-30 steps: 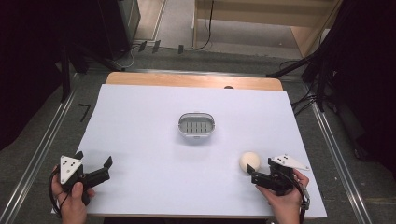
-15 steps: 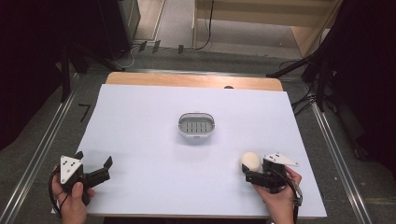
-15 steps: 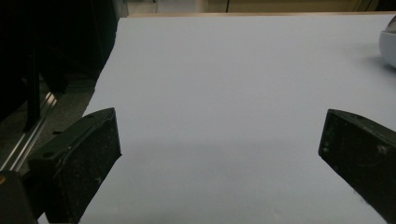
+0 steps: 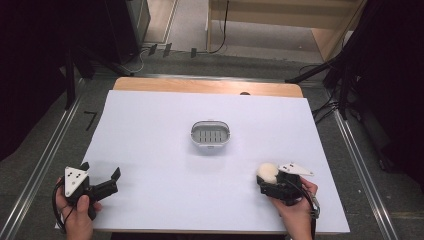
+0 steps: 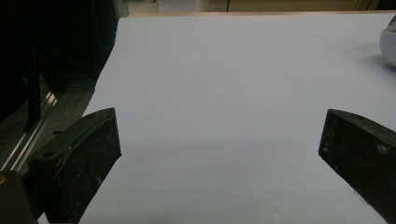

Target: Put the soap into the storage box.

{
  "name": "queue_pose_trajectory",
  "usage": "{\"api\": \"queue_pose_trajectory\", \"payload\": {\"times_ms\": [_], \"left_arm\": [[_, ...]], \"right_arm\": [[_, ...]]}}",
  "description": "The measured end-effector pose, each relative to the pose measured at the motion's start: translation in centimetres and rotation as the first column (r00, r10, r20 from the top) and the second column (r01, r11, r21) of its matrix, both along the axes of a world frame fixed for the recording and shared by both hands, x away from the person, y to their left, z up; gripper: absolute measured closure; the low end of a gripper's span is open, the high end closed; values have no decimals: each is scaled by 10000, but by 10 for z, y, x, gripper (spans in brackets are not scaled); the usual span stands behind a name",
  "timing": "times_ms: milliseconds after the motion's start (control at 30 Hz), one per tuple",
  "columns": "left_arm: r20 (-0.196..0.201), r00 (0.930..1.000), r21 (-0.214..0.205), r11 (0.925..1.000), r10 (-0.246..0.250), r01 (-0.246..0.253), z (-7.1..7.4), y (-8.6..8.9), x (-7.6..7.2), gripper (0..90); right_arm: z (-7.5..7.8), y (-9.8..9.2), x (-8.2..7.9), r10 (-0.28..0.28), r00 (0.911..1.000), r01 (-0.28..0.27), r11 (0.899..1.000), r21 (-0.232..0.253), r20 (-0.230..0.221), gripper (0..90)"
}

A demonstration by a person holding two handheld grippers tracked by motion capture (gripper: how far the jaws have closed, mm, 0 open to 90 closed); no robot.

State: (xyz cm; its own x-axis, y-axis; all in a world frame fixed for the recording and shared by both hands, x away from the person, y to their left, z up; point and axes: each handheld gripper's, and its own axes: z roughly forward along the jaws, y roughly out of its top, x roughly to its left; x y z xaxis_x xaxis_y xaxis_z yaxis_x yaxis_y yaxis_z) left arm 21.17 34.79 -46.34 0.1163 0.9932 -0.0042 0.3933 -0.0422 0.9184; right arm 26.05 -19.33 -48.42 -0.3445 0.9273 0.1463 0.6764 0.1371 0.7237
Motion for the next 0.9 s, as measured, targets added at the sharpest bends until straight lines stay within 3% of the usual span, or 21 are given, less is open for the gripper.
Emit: {"api": "queue_pose_trajectory", "payload": {"times_ms": [233, 400, 567, 900], "left_arm": [[-2, 10000, 10, 10000, -3, 3, 0, 0, 0, 0], [22, 10000, -23, 10000, -1, 1, 0, 0, 0, 0], [29, 10000, -35, 10000, -6, 6, 0, 0, 0, 0], [148, 9999, 36, 10000, 37, -37, 0, -1, -1, 0]], "right_arm": [[1, 0, 0, 49, 10000, -50, 10000, -41, -66, 246], [3, 1, -2, -79, 9999, 82, 9994, -331, 73, 251], [5, 0, -3, -40, 10000, 42, 9997, -245, 74, 252], [14, 4, -6, 499, 9988, -499, 9987, -138, 9, 252]]}}
